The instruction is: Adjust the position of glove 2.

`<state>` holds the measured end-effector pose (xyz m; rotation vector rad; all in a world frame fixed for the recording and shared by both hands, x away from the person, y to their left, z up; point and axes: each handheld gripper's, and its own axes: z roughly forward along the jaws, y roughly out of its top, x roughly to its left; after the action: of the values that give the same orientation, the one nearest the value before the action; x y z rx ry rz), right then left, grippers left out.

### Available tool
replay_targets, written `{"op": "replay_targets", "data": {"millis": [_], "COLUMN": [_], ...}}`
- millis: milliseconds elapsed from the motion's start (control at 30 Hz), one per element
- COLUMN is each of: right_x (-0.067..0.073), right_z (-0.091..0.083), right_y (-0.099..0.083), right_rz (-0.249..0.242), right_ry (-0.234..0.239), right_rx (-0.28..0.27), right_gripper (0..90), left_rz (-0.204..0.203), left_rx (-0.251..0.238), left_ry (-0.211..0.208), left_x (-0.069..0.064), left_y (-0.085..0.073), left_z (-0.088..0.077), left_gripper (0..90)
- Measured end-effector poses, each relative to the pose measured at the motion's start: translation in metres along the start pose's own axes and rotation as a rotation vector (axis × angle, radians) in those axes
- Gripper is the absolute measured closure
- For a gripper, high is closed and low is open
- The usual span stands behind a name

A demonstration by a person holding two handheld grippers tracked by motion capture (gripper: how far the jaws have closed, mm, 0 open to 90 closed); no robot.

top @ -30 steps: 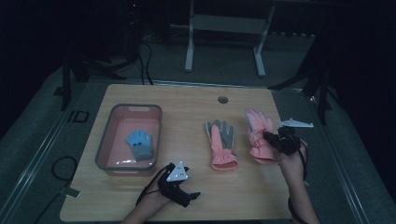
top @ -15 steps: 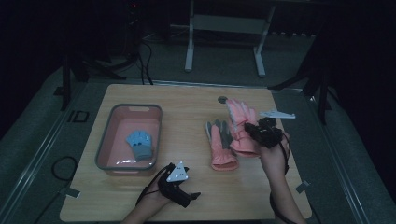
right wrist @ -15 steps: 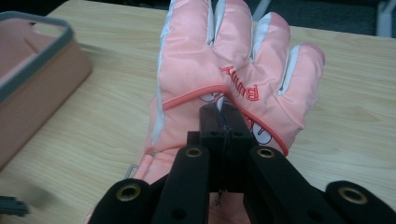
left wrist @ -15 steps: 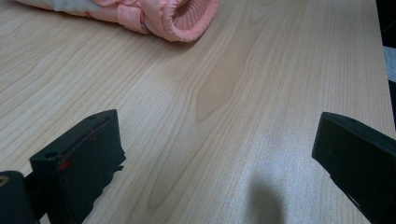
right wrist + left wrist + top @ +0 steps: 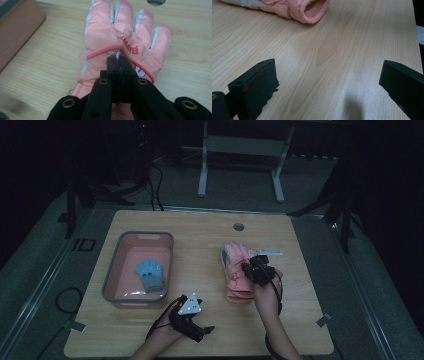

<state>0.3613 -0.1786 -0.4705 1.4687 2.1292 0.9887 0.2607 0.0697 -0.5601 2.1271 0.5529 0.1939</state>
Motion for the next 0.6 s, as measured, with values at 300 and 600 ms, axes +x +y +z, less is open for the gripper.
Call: {"op": "replay_targets", "data": {"millis": [300, 600], "right_x": [0.003, -0.002], "right_z": [0.025, 0.027], "right_y": [-0.013, -0.012], "right_rz": [0.004, -0.007], "right_ry": [0.001, 0.048], "right_rx": [0.038, 0.046], "right_gripper": [86.0, 76.8], "left_rz": [-0.002, -0.013], "left_rx": [0.004, 0.002], "left_ry": [0.003, 0.004], "left_x": [0.0, 0.001], "left_y": [0.0, 0.001], "left_z": [0.001, 0.0], "left_gripper": [1.8, 1.8]}}
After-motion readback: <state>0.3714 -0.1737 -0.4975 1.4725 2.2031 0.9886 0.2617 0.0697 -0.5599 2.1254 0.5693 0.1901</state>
